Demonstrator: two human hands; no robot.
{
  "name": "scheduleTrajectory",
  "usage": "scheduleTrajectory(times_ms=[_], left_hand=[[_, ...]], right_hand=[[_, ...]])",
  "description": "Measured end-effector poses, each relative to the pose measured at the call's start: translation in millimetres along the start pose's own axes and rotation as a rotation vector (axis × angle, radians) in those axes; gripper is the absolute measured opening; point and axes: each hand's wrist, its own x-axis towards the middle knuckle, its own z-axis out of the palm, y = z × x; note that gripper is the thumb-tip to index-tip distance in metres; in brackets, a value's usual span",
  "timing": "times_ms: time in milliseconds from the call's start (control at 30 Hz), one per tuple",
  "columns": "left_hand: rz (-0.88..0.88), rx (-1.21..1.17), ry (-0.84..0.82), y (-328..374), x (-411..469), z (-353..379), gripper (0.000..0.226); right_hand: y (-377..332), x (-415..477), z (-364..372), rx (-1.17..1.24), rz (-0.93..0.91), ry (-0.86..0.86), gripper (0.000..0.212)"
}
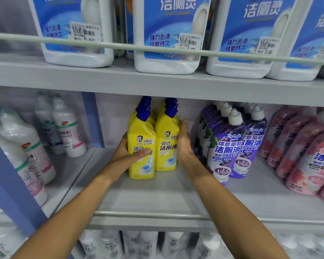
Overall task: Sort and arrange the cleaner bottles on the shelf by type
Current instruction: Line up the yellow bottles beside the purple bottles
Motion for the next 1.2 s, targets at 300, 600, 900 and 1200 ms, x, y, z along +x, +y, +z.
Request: scheduleTrajectory(times_ms=[300, 600, 900, 1200], left_hand=[[-0.023, -0.006, 0.019, 7, -2, -11, 0.105], [-0.016, 0.013, 0.063, 13, -10, -23, 0.079], [0.006, 0.087, 0.064, 16, -15, -36, 0.05], [0.062, 0.144, 0.126, 11, -24, -41, 0.055]], right_hand=[[2, -5, 14, 0.014, 0.011, -0.011, 0.056], [2, -15, 33, 0.001, -0.002, -0.042, 0.051], [6, -14, 41, 0.02, -0.014, -0.032, 0.049], [3, -16, 39, -0.012, -0.042, -0.046, 0.049]])
